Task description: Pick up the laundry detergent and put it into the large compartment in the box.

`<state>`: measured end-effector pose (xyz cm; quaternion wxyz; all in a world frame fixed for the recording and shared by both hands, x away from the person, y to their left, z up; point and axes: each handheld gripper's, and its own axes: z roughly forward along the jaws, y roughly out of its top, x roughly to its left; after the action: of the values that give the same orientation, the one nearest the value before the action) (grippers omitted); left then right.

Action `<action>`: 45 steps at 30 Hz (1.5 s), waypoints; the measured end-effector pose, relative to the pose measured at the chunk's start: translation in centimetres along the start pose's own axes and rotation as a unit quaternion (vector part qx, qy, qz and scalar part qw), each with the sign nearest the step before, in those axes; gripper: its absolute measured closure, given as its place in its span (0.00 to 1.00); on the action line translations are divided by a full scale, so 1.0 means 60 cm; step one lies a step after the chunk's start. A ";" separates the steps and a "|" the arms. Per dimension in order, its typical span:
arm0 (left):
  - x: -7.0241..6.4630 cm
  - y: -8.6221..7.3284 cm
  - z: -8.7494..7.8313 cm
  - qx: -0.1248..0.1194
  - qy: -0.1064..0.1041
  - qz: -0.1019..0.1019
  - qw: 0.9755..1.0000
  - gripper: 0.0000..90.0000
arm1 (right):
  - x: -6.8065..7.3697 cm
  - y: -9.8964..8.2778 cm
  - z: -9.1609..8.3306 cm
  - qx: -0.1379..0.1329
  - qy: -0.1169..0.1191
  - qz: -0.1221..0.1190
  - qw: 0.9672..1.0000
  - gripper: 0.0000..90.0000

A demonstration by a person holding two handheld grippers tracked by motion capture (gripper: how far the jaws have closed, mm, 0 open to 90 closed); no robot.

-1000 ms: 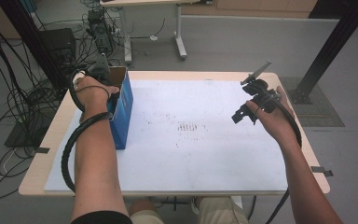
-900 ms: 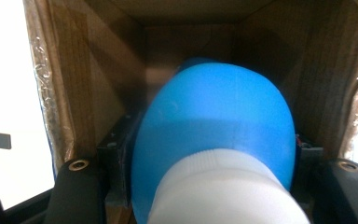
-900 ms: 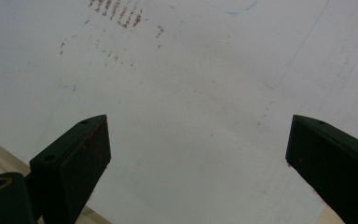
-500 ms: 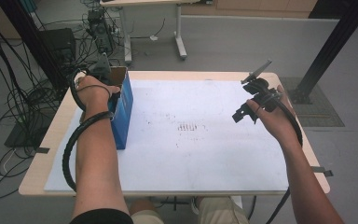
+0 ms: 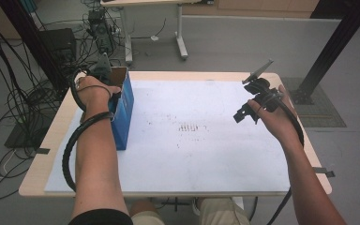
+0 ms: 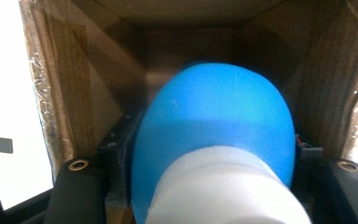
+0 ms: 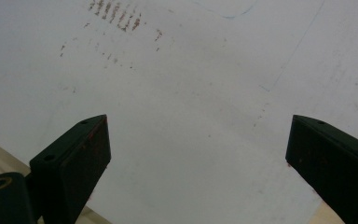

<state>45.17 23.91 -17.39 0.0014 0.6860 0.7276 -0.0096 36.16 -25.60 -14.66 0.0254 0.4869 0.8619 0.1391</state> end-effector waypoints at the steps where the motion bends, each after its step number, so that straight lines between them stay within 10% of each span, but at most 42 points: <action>1: 0.000 0.000 0.000 0.000 0.000 0.000 1.000 0.40 | 0.000 0.000 0.000 0.000 0.000 0.001 1.000 0.07; 45: -0.001 -0.005 0.000 -0.007 0.001 0.000 1.000 0.40 | 0.000 -0.004 -0.002 -0.004 0.001 0.001 1.000 0.07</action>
<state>44.89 23.81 -17.40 0.0057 0.6861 0.7275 -0.0040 35.94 -25.71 -14.58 0.0266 0.4872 0.8611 0.1428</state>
